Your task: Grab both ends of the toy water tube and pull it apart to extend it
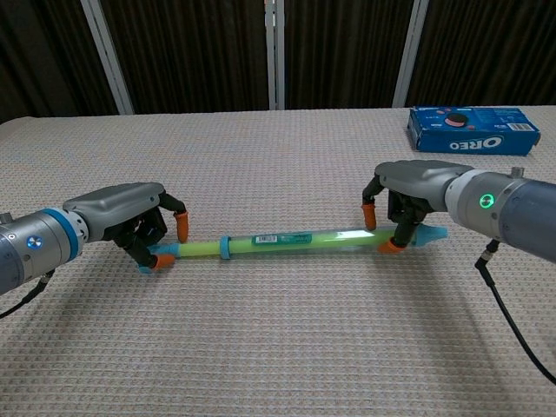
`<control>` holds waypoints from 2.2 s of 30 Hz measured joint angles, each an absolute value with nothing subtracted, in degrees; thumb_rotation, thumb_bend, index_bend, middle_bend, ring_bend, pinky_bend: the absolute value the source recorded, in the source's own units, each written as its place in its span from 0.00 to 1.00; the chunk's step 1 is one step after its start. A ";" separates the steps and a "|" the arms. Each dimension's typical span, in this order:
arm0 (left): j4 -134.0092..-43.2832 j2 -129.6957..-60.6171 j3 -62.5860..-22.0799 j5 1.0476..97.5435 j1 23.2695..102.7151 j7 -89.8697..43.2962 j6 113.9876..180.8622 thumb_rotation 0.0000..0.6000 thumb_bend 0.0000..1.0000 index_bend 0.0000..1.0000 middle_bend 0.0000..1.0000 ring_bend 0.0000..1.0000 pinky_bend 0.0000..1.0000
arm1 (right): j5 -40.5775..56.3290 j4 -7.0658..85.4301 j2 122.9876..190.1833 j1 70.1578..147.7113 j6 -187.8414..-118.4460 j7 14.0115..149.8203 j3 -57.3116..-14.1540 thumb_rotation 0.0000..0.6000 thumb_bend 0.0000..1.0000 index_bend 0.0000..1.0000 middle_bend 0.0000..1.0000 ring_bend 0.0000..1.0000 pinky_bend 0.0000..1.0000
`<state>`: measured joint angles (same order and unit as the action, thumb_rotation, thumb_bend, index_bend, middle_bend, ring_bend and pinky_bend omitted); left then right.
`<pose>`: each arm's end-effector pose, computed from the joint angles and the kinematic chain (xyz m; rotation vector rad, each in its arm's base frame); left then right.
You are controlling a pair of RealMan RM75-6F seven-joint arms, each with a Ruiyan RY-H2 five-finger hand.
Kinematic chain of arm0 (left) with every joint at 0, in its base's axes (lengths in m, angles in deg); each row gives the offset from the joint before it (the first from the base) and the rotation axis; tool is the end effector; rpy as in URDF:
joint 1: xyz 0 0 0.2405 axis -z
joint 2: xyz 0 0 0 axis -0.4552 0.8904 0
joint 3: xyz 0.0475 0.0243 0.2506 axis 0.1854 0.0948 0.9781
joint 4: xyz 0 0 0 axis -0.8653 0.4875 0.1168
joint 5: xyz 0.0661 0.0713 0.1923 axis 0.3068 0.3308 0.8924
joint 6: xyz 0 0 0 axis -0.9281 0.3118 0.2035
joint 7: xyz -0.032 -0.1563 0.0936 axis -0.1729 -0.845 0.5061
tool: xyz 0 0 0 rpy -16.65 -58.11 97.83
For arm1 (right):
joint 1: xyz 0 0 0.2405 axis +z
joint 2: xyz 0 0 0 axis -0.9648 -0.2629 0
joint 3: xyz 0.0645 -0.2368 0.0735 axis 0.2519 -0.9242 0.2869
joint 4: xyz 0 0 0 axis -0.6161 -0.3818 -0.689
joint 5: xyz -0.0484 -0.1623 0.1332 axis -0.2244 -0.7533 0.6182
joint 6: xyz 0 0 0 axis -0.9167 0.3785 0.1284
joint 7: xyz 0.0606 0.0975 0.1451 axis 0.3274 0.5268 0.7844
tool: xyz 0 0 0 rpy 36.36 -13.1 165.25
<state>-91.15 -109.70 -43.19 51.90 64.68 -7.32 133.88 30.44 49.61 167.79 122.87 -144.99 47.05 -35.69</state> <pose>-0.1798 0.3593 -0.0919 -1.8530 -1.1328 -0.8297 -0.1392 -0.3831 -0.0748 1.8031 -1.1090 0.7143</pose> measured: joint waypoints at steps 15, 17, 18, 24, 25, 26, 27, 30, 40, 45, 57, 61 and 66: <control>-90.64 -110.22 -42.87 50.32 65.16 -6.60 134.04 1.00 0.42 0.69 0.85 0.77 0.96 | 30.46 49.86 167.29 122.81 -145.26 47.11 -35.78 1.00 0.36 0.66 1.00 1.00 1.00; -90.68 -110.16 -42.85 50.30 65.16 -6.49 134.30 1.00 0.42 0.71 0.85 0.77 0.96 | 30.38 50.01 167.04 122.76 -145.32 47.14 -35.79 1.00 0.36 0.66 1.00 1.00 1.00; -90.77 -110.07 -42.86 50.29 65.16 -6.44 134.41 1.00 0.42 0.72 0.85 0.77 0.96 | 30.33 50.15 166.89 122.72 -145.38 47.15 -35.80 1.00 0.36 0.66 1.00 1.00 1.00; -91.91 -108.73 -42.99 50.31 65.07 -5.95 135.30 1.00 0.42 0.76 0.85 0.77 0.96 | 29.60 52.07 164.86 122.11 -145.97 47.56 -35.90 1.00 0.36 0.66 1.00 1.00 1.00; -92.38 -108.06 -42.99 50.27 64.99 -5.81 135.50 1.00 0.42 0.76 0.85 0.77 0.96 | 29.34 52.68 164.17 121.88 -146.12 47.76 -35.95 1.00 0.36 0.66 1.00 1.00 1.00; -92.56 -107.78 -42.99 50.24 64.95 -5.77 135.59 1.00 0.42 0.77 0.85 0.77 0.96 | 29.10 53.14 163.61 121.68 -146.26 47.91 -36.02 1.00 0.36 0.66 1.00 1.00 1.00; -92.83 -107.34 -42.99 50.19 64.87 -5.73 135.71 1.00 0.42 0.77 0.85 0.77 0.96 | 28.83 53.59 163.01 121.46 -146.43 48.04 -36.10 1.00 0.36 0.66 1.00 1.00 1.00; -93.50 -105.80 -42.89 49.95 64.49 -5.64 136.10 1.00 0.42 0.78 0.85 0.77 0.96 | 28.00 55.09 160.85 120.66 -147.14 48.41 -36.41 1.00 0.36 0.66 1.00 1.00 1.00; -93.70 -101.25 -41.64 49.91 62.66 -7.96 136.16 1.00 0.42 0.78 0.85 0.77 0.96 | 25.22 59.49 152.80 117.03 -148.39 52.57 -37.08 1.00 0.36 0.66 1.00 1.00 1.00; -92.83 -100.76 -41.31 49.90 62.34 -8.80 135.77 1.00 0.42 0.78 0.85 0.77 0.96 | 24.79 59.49 151.50 116.28 -148.26 53.82 -37.07 1.00 0.36 0.66 1.00 1.00 1.00; -89.37 -100.54 -40.89 49.83 61.65 -11.57 134.59 1.00 0.42 0.78 0.85 0.77 0.96 | 23.98 58.56 148.56 114.58 -147.92 56.38 -37.01 1.00 0.36 0.67 1.00 1.00 1.00; -88.41 -100.46 -40.89 50.03 61.42 -12.69 134.32 1.00 0.42 0.78 0.85 0.77 0.96 | 23.80 58.05 147.77 114.01 -147.70 57.35 -36.93 1.00 0.36 0.67 1.00 1.00 1.00; -87.55 -100.32 -40.88 50.21 61.19 -13.45 134.06 1.00 0.42 0.78 0.85 0.77 0.96 | 23.59 57.52 147.18 113.48 -147.63 58.08 -36.84 1.00 0.36 0.67 1.00 1.00 1.00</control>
